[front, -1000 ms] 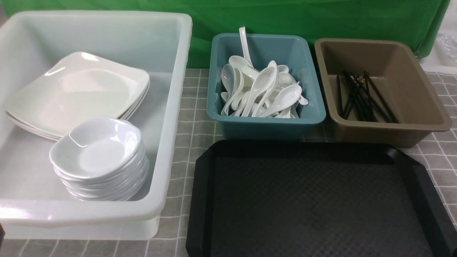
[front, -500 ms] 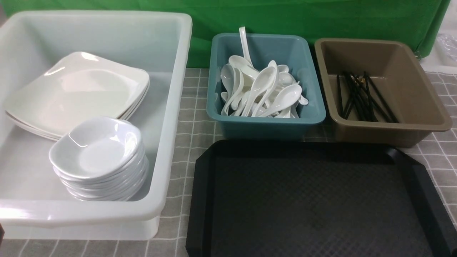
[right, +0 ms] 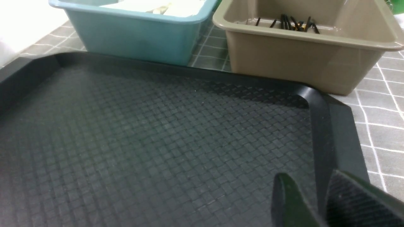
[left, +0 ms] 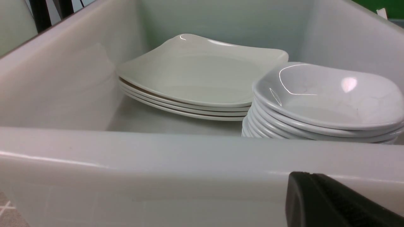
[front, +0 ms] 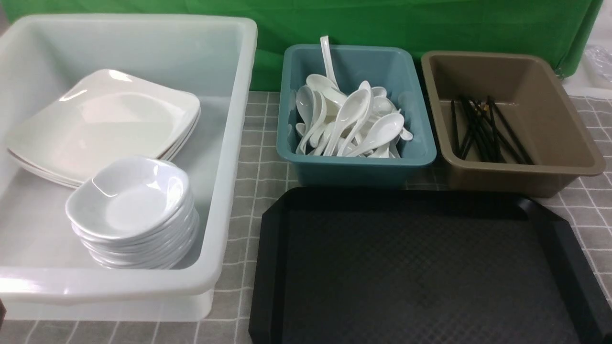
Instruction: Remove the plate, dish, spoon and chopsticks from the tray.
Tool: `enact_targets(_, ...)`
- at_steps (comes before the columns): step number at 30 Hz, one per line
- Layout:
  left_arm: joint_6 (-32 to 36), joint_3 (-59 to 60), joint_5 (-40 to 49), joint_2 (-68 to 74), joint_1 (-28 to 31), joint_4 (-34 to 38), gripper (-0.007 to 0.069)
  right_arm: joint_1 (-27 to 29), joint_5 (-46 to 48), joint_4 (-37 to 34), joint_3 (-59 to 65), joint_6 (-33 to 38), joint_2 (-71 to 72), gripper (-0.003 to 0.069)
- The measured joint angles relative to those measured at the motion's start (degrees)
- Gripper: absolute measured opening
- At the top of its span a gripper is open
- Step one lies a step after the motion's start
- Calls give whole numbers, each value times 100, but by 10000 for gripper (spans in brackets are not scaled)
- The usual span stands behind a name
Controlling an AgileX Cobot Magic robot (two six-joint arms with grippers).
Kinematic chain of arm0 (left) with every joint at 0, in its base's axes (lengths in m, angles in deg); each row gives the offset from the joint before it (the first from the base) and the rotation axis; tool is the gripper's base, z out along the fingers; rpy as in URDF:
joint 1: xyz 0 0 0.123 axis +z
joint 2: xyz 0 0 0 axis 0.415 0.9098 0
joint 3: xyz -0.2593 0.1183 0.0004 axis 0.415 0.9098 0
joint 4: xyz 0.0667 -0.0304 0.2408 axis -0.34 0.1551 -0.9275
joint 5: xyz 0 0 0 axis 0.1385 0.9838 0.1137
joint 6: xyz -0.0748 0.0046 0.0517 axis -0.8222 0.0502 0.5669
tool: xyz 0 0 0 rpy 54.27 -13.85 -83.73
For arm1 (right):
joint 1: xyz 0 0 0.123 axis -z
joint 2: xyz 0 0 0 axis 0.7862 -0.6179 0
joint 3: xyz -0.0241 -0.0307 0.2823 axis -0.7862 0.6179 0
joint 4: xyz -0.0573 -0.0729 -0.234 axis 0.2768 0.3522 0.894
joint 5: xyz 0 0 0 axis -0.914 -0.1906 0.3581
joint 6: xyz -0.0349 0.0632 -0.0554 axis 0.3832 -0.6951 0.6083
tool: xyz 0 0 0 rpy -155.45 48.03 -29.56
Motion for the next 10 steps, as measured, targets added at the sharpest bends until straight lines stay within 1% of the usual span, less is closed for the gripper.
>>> enact_targets(10,0,0,0,0,0,0,6,0,0,0,0,5,0,235)
